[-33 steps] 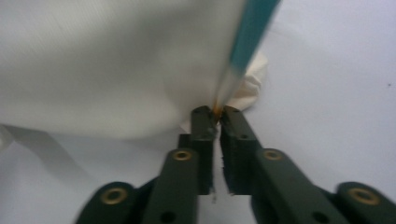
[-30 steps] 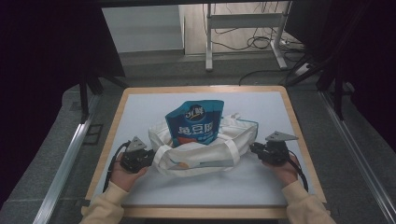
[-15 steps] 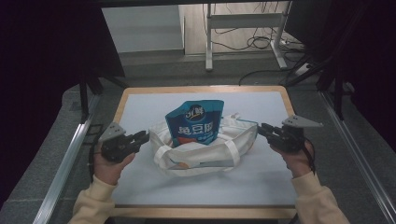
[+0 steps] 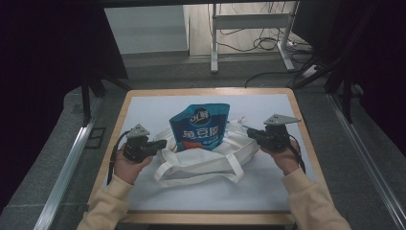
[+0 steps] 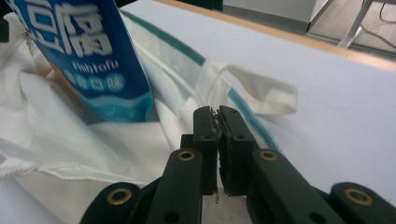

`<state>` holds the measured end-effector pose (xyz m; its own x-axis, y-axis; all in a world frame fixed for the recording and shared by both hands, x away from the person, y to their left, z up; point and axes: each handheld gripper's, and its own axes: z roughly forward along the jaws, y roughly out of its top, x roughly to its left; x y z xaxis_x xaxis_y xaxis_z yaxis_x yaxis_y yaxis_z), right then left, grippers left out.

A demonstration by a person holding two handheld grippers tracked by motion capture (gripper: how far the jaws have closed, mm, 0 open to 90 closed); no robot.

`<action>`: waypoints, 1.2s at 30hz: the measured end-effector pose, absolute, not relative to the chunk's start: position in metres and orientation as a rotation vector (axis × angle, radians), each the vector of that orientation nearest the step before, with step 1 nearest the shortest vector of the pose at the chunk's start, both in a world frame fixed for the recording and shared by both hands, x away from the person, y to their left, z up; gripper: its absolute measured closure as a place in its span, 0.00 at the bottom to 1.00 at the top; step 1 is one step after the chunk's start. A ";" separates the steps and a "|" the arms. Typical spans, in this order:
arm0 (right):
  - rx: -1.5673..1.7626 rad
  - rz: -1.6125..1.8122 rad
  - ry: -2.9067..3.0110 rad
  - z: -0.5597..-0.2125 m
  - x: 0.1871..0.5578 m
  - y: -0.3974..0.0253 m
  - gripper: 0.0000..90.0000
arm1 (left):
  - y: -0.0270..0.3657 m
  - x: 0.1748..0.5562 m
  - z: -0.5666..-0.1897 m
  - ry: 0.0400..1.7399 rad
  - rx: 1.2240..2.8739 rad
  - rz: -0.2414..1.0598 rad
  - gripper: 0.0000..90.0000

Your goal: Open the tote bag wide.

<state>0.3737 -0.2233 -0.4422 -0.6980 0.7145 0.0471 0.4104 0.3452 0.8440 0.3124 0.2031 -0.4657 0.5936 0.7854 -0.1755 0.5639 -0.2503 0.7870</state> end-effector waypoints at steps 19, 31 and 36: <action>1.062 1.230 2.313 -0.497 0.363 -0.234 0.96 | 0.196 0.310 -0.493 1.095 1.993 0.319 0.99; 0.892 1.370 2.339 -0.455 0.348 -0.193 0.96 | 0.186 0.331 -0.462 1.060 1.976 0.403 0.99; 0.873 1.332 2.428 -0.469 0.342 -0.179 0.96 | 0.182 0.352 -0.475 1.099 2.022 0.341 0.99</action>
